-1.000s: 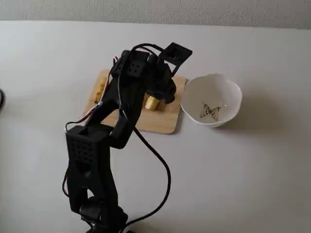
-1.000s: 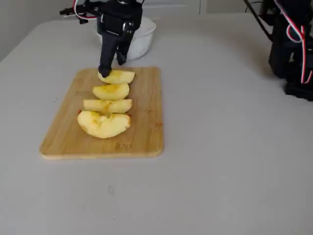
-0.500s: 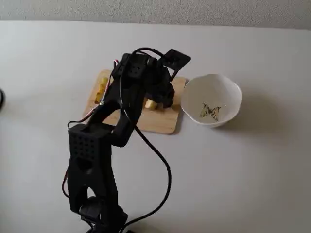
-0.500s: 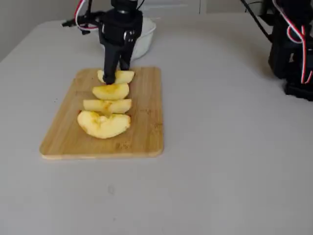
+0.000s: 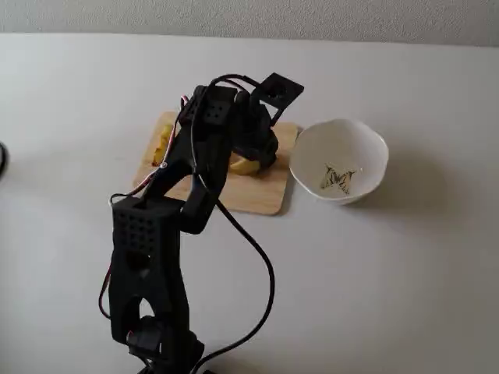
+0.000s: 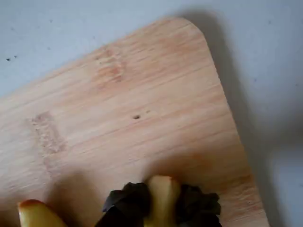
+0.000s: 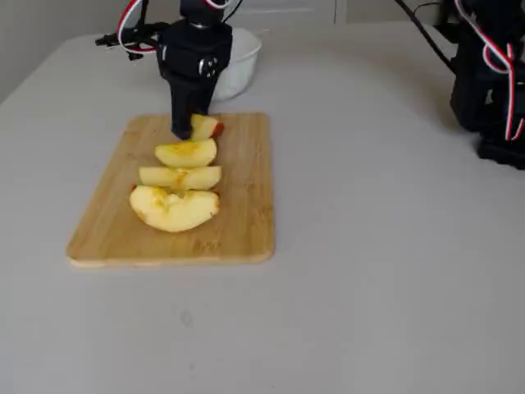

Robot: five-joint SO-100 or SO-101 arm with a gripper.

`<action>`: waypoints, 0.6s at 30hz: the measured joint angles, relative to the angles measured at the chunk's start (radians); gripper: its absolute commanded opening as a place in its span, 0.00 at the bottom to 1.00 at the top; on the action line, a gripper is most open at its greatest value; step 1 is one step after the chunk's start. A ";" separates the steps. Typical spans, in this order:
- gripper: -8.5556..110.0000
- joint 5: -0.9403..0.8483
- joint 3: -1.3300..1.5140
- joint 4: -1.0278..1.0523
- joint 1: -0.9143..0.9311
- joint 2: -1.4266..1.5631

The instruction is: Pick up the rightmost apple slice from the cutting board and place it into the bowl

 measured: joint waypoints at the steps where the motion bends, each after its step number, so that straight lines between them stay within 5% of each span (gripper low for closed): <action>1: 0.07 0.003 -0.003 0.000 -0.002 0.000; 18: 0.07 0.044 -0.176 0.138 0.005 -0.021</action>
